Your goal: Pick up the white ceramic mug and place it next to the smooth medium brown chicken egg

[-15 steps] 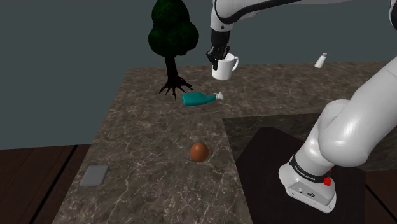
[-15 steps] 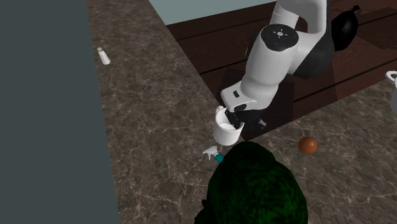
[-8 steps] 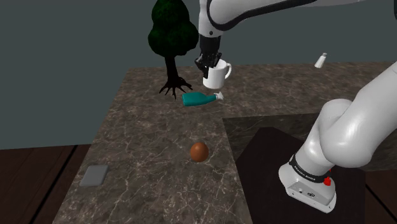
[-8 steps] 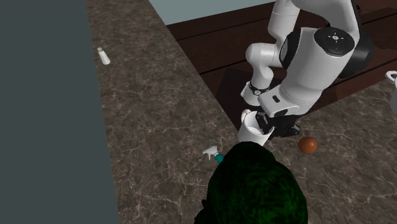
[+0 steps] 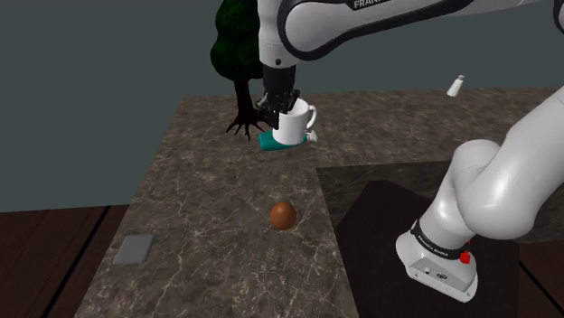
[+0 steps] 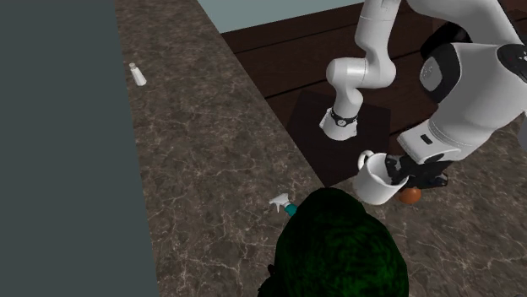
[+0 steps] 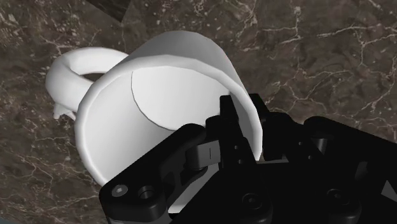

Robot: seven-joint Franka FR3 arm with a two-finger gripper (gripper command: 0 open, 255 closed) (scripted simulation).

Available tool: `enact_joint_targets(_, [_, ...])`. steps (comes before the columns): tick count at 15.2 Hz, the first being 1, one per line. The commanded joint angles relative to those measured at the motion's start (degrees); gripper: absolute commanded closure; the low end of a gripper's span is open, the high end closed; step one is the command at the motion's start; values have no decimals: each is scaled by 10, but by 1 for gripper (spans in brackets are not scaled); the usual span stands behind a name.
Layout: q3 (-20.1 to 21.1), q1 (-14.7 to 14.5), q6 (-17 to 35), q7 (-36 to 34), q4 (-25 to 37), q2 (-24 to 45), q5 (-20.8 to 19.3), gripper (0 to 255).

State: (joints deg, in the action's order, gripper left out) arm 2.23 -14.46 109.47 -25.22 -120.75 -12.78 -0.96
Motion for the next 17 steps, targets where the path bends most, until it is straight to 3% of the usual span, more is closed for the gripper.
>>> enact_joint_targets(1, [17,-11,-4,-27,9,4,3,255])
enact_joint_targets(10, [92,-63,-14,-154,71,60,5,255])
enact_joint_targets(17, [93,-63,40,-157,27,69,3,255])
